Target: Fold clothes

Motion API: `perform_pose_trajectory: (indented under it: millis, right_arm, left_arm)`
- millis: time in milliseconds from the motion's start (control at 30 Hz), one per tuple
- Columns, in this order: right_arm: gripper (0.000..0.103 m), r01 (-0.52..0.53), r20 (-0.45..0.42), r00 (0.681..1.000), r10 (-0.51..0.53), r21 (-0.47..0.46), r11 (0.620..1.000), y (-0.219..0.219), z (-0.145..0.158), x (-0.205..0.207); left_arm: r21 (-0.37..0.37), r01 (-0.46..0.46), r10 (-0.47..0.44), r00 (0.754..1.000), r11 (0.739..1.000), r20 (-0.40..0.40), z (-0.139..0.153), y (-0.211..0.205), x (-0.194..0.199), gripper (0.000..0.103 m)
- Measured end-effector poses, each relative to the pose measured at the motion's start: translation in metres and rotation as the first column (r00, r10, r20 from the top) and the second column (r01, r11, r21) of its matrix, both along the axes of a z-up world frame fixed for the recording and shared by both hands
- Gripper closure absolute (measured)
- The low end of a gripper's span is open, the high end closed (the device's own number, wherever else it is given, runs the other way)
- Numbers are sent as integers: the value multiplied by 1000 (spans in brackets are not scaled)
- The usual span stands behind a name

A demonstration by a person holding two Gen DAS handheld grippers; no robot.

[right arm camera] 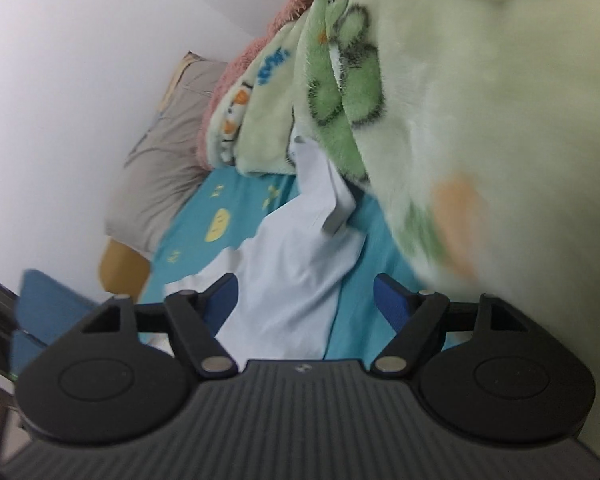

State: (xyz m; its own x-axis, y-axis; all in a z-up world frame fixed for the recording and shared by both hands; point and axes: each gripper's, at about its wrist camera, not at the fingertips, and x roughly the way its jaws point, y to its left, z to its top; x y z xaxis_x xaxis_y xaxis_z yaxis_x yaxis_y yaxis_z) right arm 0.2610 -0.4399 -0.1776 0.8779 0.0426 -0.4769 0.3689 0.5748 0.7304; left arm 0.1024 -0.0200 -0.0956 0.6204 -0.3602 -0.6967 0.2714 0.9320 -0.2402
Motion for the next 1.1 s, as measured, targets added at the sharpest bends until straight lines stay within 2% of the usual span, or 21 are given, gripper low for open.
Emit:
perform_pose_trajectory:
  millis: [133,300,400,433,467,533,600,733,833,1000,1100]
  right_arm:
    - [25,0,7,1000,0,-80,997,1,-15,38]
    - [27,-22,29,999,28,-183,983,12,-25,87]
    - [29,-1,27,1000,7,-233,972,14,-31,111]
    - [43,20,25,1000,-15,-221,975,9,-31,115]
    - [69,35,9,999,-34,-207,978,4,-31,120]
    - [96,30,-40,998,-39,-193,981,-2,-28,129]
    - [97,10,-56,998,-24,-230,973,2,-15,133]
    - [98,-12,-59,998,-10,-375,927,40,38,137]
    - [98,-29,-62,998,-1,-478,878,70,77,140]
    - [98,-56,-71,997,15,-635,770,118,143,146]
    - [98,-79,-89,996,21,-718,692,166,166,156]
  left_arm:
    - [-42,-1,0,999,999,-34,-7,-1,13,20]
    - [-41,13,-13,1000,999,-10,-7,-6,23,20]
    - [-73,-2,1,1000,997,-14,-7,-2,30,20]
    - [-96,-10,8,1000,995,-21,-7,-1,33,20]
    - [-106,-13,11,1000,994,-17,-6,-1,35,20]
    - [-108,-11,12,1000,994,1,-2,-1,37,20]
    - [-115,-15,17,1000,993,18,2,0,39,20]
    - [-146,-57,62,998,988,28,13,17,40,20]
    - [-126,-103,109,993,987,41,23,33,37,20]
    - [-66,-154,161,981,986,107,43,63,30,17]
    - [-52,-194,200,970,980,140,51,81,27,16]
